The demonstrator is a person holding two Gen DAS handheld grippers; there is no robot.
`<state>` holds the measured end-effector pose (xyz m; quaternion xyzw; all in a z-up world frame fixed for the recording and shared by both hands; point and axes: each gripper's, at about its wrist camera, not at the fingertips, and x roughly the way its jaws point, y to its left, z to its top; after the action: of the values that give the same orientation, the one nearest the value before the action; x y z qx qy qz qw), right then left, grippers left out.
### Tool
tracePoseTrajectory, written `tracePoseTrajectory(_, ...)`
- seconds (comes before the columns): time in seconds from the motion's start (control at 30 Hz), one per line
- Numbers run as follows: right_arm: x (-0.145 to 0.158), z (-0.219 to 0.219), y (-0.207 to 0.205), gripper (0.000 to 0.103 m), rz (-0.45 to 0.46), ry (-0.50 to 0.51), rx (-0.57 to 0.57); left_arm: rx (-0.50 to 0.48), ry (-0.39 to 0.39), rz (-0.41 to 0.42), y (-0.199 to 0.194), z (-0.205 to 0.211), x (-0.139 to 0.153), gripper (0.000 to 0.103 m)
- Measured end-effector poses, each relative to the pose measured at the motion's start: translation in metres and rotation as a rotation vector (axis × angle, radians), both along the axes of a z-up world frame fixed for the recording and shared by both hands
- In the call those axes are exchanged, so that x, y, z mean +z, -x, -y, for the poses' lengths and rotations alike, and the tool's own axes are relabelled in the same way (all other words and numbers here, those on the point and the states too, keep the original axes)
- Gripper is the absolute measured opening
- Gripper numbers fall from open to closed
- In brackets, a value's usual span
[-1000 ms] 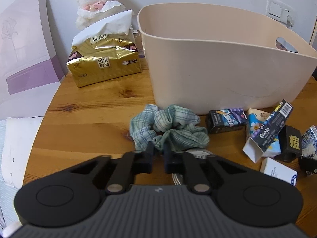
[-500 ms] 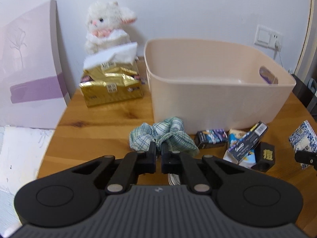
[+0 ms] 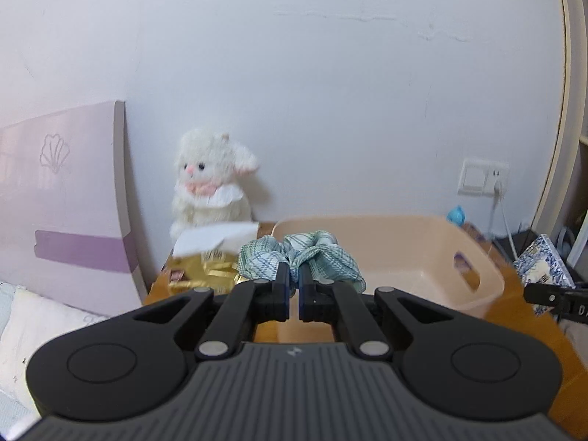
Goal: Organize objects
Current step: 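Carry the cloth and white box into the beige basket and release both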
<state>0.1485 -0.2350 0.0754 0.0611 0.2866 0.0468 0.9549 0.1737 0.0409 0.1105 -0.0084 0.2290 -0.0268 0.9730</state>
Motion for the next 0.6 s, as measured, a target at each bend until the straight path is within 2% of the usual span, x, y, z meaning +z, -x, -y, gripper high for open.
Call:
tracePoseTrajectory(0.17,0.004,-0.004,-0.029,0.018,0.020,0.004,-0.038,0.007,0.006,-0.001,-0.032,0.021,0.001,0.005)
tracePoseTrajectory(0.23,-0.001,-0.009,-0.042,0.017,0.017,0.024,-0.060,0.008,-0.009,-0.034,-0.050,0.033,-0.007,0.005)
tracePoseTrajectory(0.4,-0.027,-0.022,-0.078,0.018,-0.064,0.037,-0.077,-0.001,-0.060,-0.144,-0.086,0.055,-0.047,0.005)
tracePoseTrajectory(0.5,-0.046,-0.026,-0.090,0.018,-0.120,0.052,-0.075,-0.025,-0.107,-0.178,-0.095,0.065,-0.066,0.005)
tracePoseTrajectory(0.6,-0.057,-0.031,-0.095,0.017,-0.148,0.081,-0.074,-0.036,-0.089,-0.220,-0.103,0.065,-0.075,0.005)
